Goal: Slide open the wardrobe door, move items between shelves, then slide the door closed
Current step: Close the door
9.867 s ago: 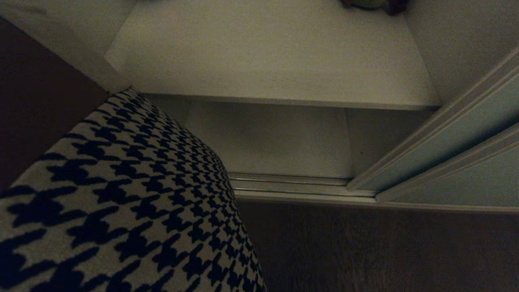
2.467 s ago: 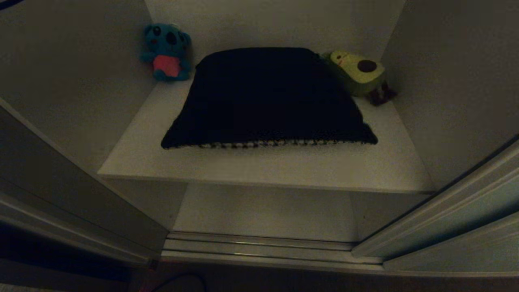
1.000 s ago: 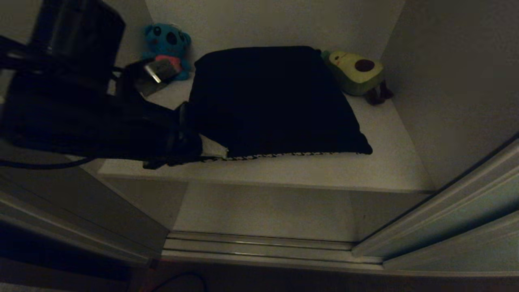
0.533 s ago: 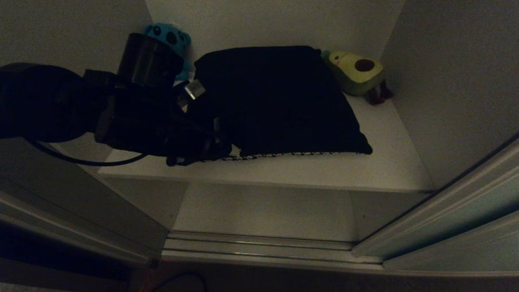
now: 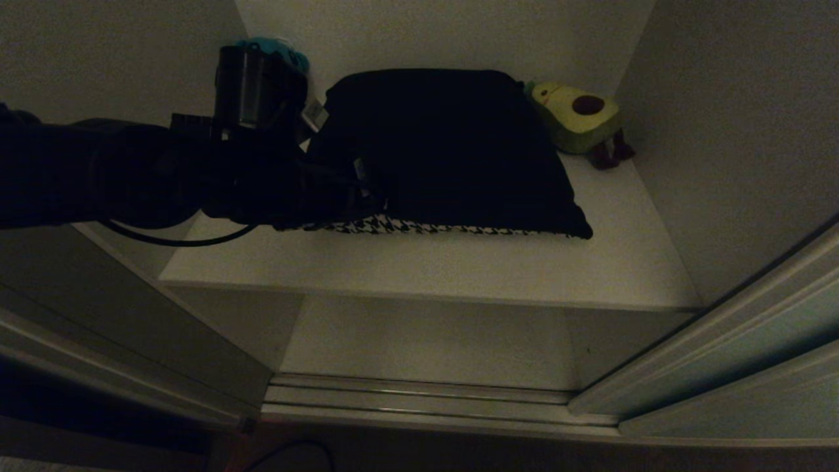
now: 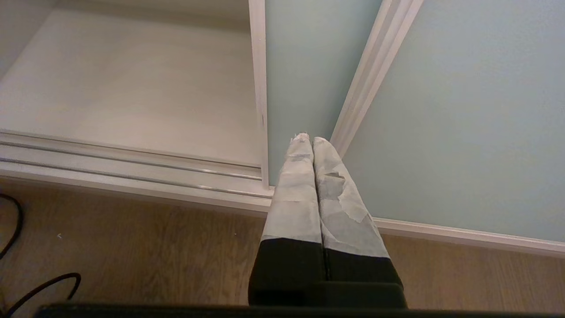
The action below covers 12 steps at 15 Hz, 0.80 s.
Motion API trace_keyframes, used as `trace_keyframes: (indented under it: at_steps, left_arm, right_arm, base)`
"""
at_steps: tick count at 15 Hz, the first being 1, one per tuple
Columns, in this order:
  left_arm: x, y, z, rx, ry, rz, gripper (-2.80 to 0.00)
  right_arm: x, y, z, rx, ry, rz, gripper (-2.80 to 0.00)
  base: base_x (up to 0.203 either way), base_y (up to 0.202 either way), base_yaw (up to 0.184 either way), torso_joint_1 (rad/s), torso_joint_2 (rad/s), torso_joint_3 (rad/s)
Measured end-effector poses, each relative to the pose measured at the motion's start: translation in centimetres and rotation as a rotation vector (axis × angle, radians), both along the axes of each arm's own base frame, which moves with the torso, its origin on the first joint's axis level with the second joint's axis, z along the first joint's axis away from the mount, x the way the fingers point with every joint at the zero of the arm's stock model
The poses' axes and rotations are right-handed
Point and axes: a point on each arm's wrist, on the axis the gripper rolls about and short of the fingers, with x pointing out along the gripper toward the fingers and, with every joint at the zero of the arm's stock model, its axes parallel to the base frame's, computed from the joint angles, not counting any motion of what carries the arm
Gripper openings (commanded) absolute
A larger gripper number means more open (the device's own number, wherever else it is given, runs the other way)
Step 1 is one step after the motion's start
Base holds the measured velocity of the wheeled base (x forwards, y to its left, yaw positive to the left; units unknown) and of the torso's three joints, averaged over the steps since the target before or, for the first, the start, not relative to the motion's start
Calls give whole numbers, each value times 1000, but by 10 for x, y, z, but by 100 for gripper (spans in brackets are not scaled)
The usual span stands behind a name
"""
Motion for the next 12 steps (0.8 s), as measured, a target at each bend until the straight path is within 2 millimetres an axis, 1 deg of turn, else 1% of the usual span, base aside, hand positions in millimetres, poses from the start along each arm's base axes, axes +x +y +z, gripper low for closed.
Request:
trace_keyframes:
  at_steps: [2,4,7,8,9,10,12]
  left_arm:
    - [-7,3,6,-12,-9,-11,-280]
    - [-27,10,21,-43,-34,-60,-280]
    - [-81,28,57,-79,-100,-157,-280]
    - [-102,37,71,-67,-133,-171,-280]
    - [-119,47,81,-36,-169,-152,-280]
    - [-131,56,87,5,-202,-99,-280]
    - [-154,76,101,83,-292,82,-280]
  right_arm:
    - [0,0,0,0,0,0,-280]
    - [0,0,0,0,0,0,-280]
    - [0,0,0,0,0,1,-280]
    - [0,0,0,0,0,0,-280]
    - [0,0,0,0,0,0,-280]
    - [0,0,0,0,0,0,-280]
    - [0,0,0,0,0,0,-280]
  base:
    - [0,0,0,0,0,0]
    - [0,0,0,0,0,0]
    - [0,0,0,0,0,0]
    - [0,0,0,0,0,0]
    - [0,0,0,0,0,0]
    - [0,0,0,0,0,0]
    - [0,0,0,0,0,0]
